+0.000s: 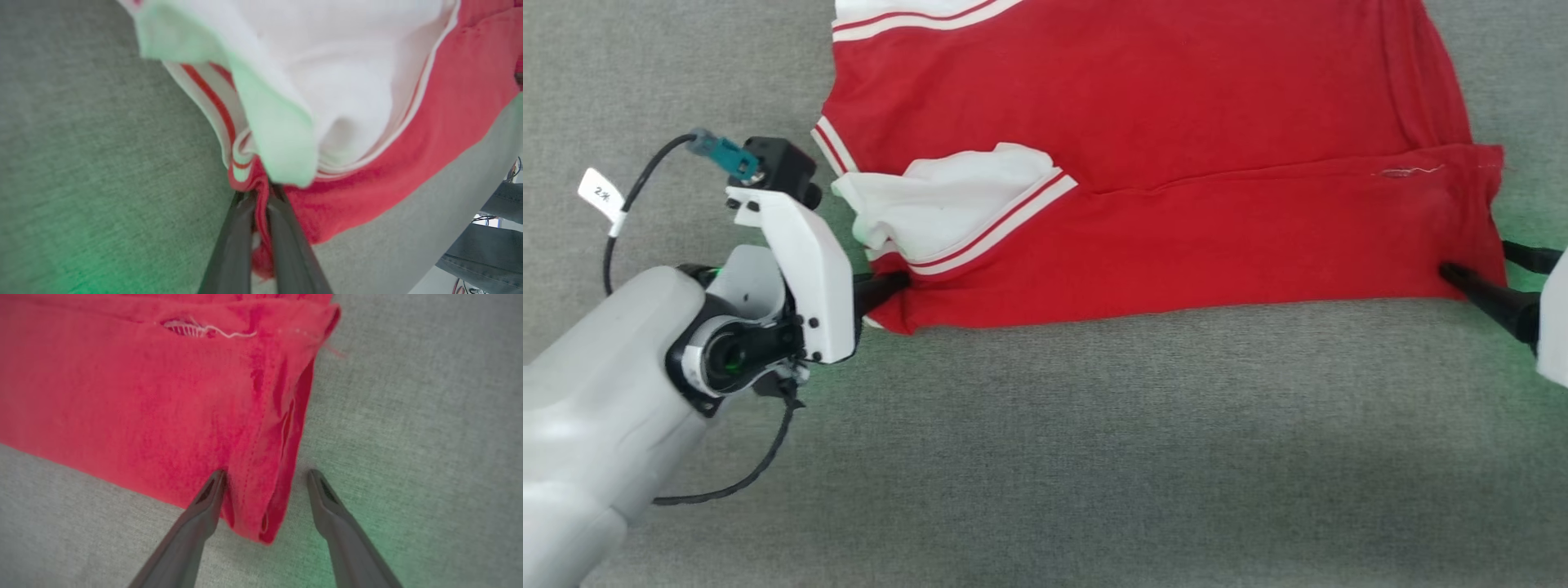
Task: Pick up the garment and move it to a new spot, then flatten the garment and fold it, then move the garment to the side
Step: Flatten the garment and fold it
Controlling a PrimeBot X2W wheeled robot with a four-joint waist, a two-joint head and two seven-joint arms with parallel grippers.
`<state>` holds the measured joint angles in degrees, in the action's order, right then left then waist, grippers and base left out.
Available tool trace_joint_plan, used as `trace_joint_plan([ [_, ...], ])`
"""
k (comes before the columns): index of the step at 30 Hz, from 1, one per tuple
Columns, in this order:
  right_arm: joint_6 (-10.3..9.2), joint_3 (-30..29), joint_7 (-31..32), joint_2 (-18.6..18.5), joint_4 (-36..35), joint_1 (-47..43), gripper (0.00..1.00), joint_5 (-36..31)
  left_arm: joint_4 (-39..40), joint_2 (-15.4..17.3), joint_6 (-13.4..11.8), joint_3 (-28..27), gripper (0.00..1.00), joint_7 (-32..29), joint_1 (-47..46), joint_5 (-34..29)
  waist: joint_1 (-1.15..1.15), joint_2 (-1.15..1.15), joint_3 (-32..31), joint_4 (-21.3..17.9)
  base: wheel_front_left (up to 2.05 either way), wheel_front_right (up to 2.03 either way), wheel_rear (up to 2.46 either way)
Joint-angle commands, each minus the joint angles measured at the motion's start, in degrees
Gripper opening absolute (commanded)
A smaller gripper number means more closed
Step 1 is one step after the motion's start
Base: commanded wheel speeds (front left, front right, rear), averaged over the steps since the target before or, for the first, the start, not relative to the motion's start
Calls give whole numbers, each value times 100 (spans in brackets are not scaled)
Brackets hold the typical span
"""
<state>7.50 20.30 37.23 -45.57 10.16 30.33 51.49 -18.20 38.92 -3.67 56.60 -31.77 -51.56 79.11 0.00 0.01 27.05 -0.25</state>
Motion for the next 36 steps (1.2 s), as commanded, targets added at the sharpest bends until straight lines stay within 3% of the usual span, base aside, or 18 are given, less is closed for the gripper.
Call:
trace_joint_plan([
  [1,-2,140,133,14,91,-25,100,-30,-111,-386,21,266,0,-10,198,-45,0,-1,44,61,0,0,0],
  [2,-2,208,203,21,118,-24,100,-12,-141,-429,48,271,0,14,187,-56,0,-1,53,85,0,0,0],
  [3,-2,274,270,32,132,-23,55,17,-175,-467,68,276,0,34,180,-65,0,-1,56,103,0,0,0],
  [4,-1,338,323,33,129,-13,20,38,-211,-501,90,275,0,59,177,-65,0,-1,59,120,0,0,0],
  [5,-1,380,355,33,122,-18,0,61,-248,-527,111,275,0,87,177,-75,0,-1,56,133,0,0,0],
  [10,-2,357,327,-84,76,-43,0,148,-363,-493,269,231,0,234,290,-72,0,-1,-71,154,0,0,0],
  [15,-2,209,147,-208,-105,-184,0,148,-226,-172,454,153,0,370,561,29,0,-1,-333,157,0,0,0],
  [19,-2,98,125,-292,-256,-409,0,162,17,66,456,95,0,439,716,102,0,-1,-462,180,0,0,0],
  [28,-2,-392,363,-610,-948,-1529,0,280,1194,840,229,46,0,594,1390,229,0,-1,-639,214,0,0,0],
  [35,-2,-993,320,-406,-1368,-2267,0,142,1806,1077,-56,70,0,844,1803,201,0,-1,-707,224,0,0,0],
  [36,-2,-1076,299,-353,-1409,-2312,22,91,1839,1088,-89,65,0,865,1827,196,0,-1,-725,219,0,0,0],
])
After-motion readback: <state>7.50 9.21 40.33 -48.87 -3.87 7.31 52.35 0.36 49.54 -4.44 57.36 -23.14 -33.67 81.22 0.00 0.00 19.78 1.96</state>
